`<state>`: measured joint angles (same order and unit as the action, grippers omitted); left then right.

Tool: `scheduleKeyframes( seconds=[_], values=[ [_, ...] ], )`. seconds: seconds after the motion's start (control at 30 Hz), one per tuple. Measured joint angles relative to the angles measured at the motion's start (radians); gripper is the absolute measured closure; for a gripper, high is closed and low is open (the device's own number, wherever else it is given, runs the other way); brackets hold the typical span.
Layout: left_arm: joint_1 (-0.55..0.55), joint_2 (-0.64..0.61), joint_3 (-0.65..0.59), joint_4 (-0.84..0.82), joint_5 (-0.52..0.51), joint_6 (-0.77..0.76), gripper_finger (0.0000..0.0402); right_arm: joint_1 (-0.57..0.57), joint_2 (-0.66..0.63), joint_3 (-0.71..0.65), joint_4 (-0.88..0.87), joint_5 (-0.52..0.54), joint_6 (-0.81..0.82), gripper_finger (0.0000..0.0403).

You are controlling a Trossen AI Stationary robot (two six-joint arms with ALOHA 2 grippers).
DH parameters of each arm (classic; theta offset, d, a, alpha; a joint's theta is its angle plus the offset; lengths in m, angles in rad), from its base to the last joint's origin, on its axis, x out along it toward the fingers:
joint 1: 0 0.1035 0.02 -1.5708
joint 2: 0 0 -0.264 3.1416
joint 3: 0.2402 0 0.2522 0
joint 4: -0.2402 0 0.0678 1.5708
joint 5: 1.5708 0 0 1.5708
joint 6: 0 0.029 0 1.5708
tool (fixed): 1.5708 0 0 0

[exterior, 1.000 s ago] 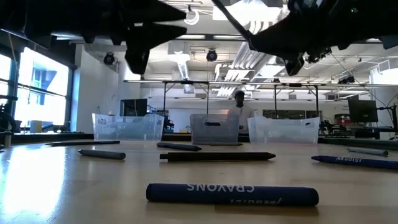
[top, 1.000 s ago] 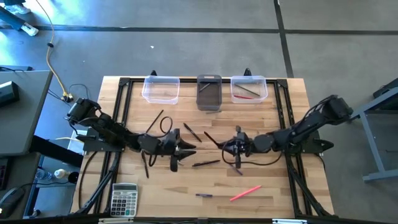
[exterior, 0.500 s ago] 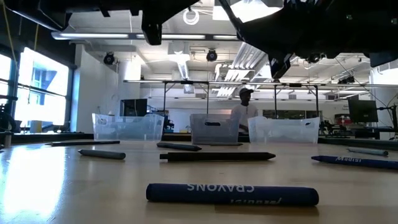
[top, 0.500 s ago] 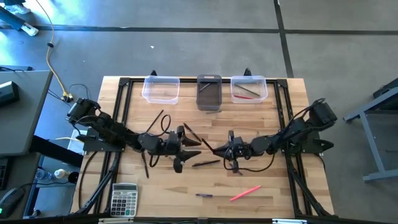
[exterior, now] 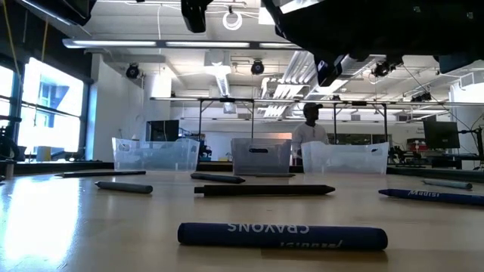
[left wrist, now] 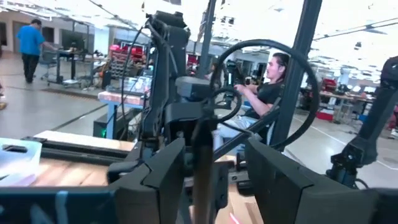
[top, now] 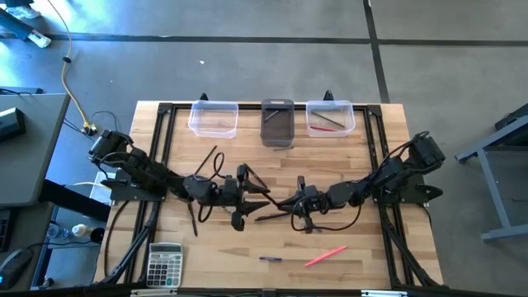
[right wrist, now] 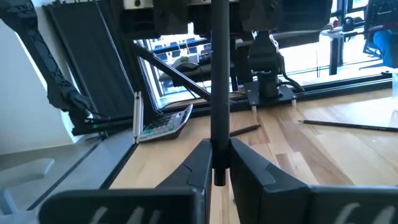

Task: Sort crayons/erasers/pens/pencils in bins
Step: Put the black pen into the left transparent bin

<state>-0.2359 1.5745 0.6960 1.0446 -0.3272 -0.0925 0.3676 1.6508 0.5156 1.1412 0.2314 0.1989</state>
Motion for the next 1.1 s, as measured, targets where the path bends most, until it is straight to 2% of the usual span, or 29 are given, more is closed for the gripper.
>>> scheduleKeyframes(
  seconds=[0.17, 0.33, 0.47, 0.63, 0.77, 0.87, 1.0, 1.1],
  values=[
    [-0.004, 0.000, 0.001, 0.004, 0.002, 0.037, 0.0277, 0.000, 0.000, 0.000, 0.000, 0.000, 0.000, 0.0375],
    [-0.010, 0.000, 0.001, 0.007, 0.002, 0.083, 0.0343, 0.001, 0.000, 0.000, 0.000, -0.004, -0.018, 0.0373],
    [-0.010, 0.000, 0.001, 0.008, 0.008, 0.109, 0.0388, 0.000, 0.000, 0.000, 0.000, -0.002, -0.024, 0.0354],
    [-0.010, -0.003, 0.001, 0.008, 0.006, 0.140, 0.0380, 0.000, 0.000, 0.000, 0.000, 0.008, -0.040, 0.0302],
    [-0.010, -0.025, 0.001, 0.002, -0.002, 0.188, 0.0389, 0.000, 0.000, 0.000, -0.014, 0.012, -0.044, 0.0248],
    [-0.010, -0.062, 0.001, -0.027, -0.029, 0.225, 0.0389, 0.000, -0.002, 0.000, -0.041, 0.053, -0.044, 0.0207],
    [-0.010, -0.152, 0.001, -0.168, -0.090, 0.264, 0.0389, -0.001, -0.027, 0.000, -0.132, 0.110, -0.082, 0.0168],
    [-0.010, -0.230, 0.001, -0.293, -0.146, 0.272, 0.0389, -0.001, -0.064, 0.000, -0.233, 0.145, -0.110, 0.0159]
  ],
)
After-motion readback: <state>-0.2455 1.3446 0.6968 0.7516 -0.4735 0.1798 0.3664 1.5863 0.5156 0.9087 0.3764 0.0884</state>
